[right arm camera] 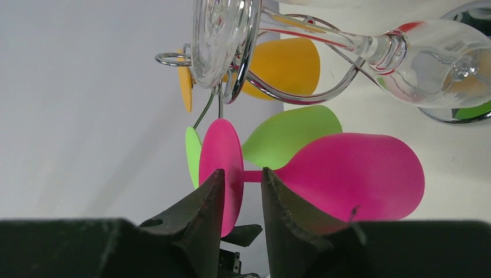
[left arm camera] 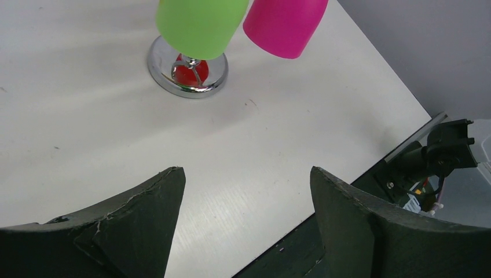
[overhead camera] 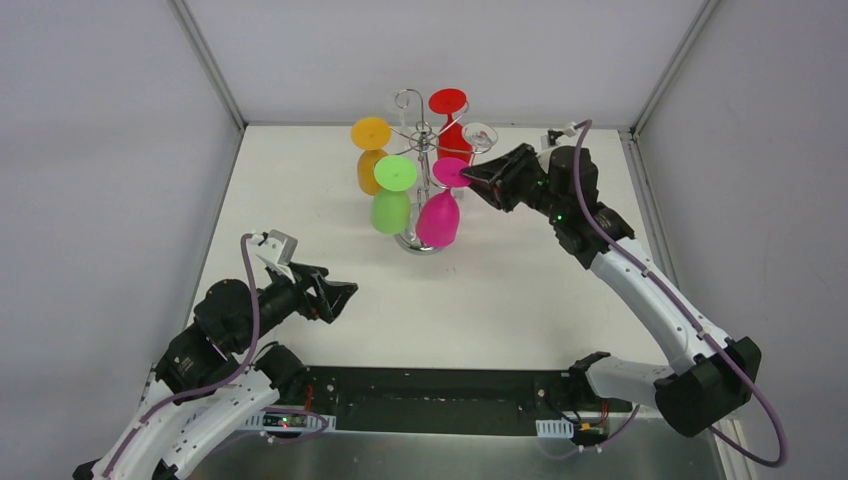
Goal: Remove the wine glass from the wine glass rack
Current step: Pick up the wine glass from the wine rack.
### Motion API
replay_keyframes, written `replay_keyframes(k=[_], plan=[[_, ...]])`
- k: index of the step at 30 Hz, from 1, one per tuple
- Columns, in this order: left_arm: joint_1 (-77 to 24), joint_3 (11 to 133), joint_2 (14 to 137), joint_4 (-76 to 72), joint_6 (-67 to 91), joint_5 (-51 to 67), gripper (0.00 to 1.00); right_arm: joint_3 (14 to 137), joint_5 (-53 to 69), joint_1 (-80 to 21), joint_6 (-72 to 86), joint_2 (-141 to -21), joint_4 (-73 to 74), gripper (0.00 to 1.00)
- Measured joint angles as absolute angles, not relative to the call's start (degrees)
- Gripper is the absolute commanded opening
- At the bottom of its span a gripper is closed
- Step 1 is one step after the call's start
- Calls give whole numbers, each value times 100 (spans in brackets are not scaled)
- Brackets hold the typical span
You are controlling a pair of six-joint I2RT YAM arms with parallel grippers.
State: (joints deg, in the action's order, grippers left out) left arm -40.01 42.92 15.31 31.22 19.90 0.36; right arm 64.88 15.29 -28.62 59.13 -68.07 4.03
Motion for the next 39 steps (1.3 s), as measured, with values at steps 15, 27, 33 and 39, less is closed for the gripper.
replay_keyframes(k=[15, 27, 33, 39], plan=[[-4001, 4292, 1535, 3345, 1981, -27, 81, 6488, 1389, -2958, 6051, -6858, 58, 0], [-4001, 4292, 1564, 3350, 1981, -25, 81, 6486, 1330, -2989, 6060, -6748, 69, 0], [-4001, 4292, 1662, 3354, 1981, -25, 81, 6355, 1369, -3000, 6130, -6539, 19, 0], [-4001, 4292, 1667, 3356, 1981, -25, 81, 6298, 1424, -3033, 6204, -6499, 14, 0]])
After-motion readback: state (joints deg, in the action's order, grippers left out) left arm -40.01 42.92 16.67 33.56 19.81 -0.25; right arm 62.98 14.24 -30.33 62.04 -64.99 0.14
